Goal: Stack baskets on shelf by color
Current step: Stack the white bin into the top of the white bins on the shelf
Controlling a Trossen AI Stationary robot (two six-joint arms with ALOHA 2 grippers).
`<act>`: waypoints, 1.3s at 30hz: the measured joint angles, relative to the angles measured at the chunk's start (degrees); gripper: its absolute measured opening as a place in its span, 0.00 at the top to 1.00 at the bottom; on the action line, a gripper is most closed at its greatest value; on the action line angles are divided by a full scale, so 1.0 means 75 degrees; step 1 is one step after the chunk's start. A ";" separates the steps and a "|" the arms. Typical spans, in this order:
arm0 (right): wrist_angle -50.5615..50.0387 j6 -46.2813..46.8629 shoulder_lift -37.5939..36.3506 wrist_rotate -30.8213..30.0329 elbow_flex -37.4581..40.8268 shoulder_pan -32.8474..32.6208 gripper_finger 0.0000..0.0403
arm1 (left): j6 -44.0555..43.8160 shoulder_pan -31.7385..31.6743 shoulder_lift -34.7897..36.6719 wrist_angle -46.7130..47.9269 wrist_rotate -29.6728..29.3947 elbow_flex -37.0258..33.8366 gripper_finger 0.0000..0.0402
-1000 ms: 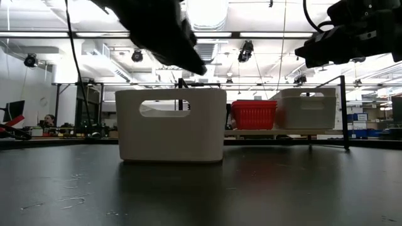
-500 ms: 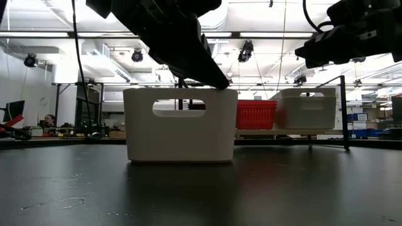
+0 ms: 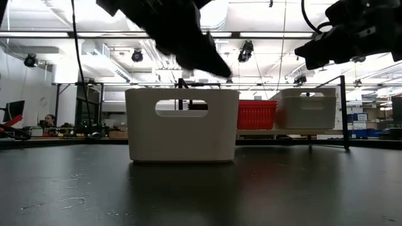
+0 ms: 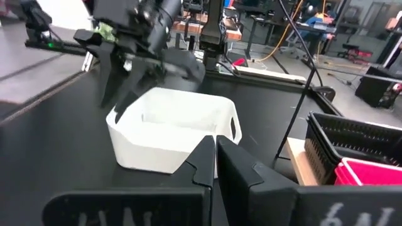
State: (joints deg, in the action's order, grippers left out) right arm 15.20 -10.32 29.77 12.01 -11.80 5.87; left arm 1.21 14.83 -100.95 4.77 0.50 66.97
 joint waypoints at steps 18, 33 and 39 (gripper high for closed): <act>0.1465 0.0383 0.2522 -0.1065 -0.1069 -0.1733 0.98 | 0.4795 -0.0073 0.2690 -0.2114 -0.1117 -0.0846 0.73; 0.1342 0.0776 0.5438 -0.1224 -0.3641 -0.2741 0.98 | 0.4941 -0.0149 0.4005 -0.4206 -0.1397 -0.3328 0.73; 0.0436 0.0950 0.6365 -0.1353 -0.4740 -0.2783 0.98 | 0.4531 -0.0114 0.4467 -0.4398 -0.1405 -0.3637 0.73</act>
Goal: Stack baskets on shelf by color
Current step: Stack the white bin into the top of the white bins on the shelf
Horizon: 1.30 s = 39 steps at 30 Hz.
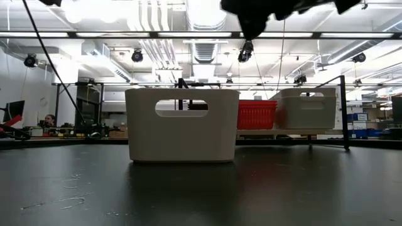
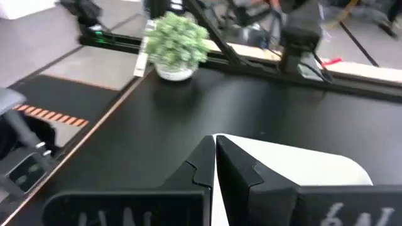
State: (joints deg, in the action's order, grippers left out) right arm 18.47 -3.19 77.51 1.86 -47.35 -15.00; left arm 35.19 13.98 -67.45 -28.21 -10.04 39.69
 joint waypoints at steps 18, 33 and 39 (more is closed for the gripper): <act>-0.3559 0.0511 0.2149 -0.1254 -0.2911 -0.0003 0.89 | -0.1059 0.0131 0.0988 0.0006 -0.0012 -0.0835 0.73; -0.5240 0.1391 0.3084 -0.1166 -0.4303 -0.0055 0.49 | -0.1074 0.0143 0.1184 0.0030 -0.0012 -0.0969 0.73; -0.5253 0.1416 0.3198 -0.1008 -0.4264 -0.0050 0.47 | -0.1071 0.0143 0.1184 0.0026 -0.0012 -0.0969 0.73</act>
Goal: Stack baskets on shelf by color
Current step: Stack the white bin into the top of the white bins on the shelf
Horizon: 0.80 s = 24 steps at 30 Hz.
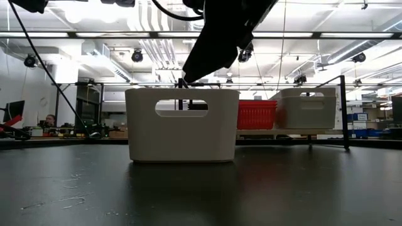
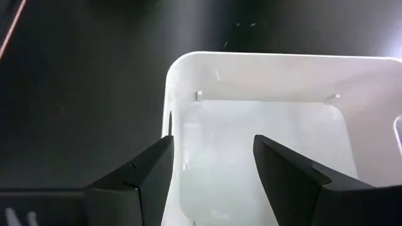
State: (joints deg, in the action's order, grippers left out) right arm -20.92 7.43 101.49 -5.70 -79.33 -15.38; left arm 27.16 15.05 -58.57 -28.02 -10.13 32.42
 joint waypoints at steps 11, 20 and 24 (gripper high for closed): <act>0.1549 0.0232 0.0725 0.0936 0.0000 -0.0078 0.47 | 0.0020 0.0000 0.0029 -0.0031 0.0001 0.0000 0.73; 0.1699 -0.0133 0.1540 0.0536 -0.0165 -0.0056 0.56 | 0.0015 0.0000 0.0029 -0.0004 0.0009 0.0000 0.73; 0.1670 -0.0343 0.1585 0.0558 -0.0259 -0.0073 0.72 | 0.0015 0.0000 0.0029 -0.0004 0.0009 0.0000 0.73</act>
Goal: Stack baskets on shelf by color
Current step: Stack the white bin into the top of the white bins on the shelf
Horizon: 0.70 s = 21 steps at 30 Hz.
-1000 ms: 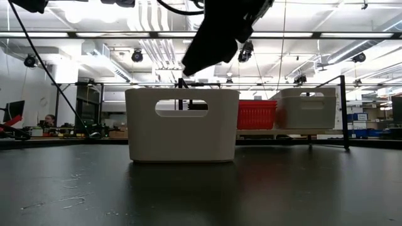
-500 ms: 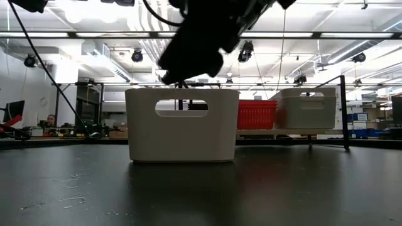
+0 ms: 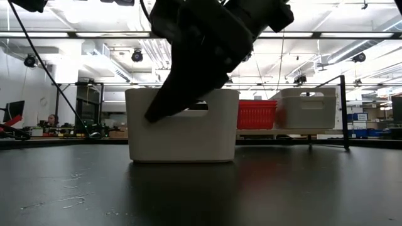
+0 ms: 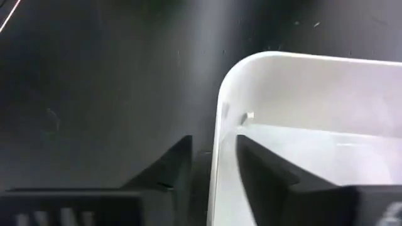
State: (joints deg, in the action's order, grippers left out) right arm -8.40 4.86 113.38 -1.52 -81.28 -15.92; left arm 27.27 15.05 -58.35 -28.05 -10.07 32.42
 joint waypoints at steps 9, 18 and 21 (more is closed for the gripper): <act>-0.0318 -0.0444 -0.0533 0.0084 0.0006 -0.0163 0.97 | -0.0006 0.0000 0.0000 -0.0041 0.0000 0.0000 0.73; -0.2475 -0.1388 -0.2513 0.0055 0.0009 -0.0428 0.98 | -0.0015 -0.0006 0.0000 -0.0046 -0.0009 0.0000 0.73; -0.3159 -0.1612 -0.3276 -0.0022 0.0022 -0.0414 0.98 | -0.0017 0.0003 0.0000 -0.0055 -0.0009 0.0000 0.73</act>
State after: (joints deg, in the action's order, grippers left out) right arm -32.09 -7.23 88.81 -1.68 -81.11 -19.03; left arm 27.14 15.07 -58.35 -28.47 -10.13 32.42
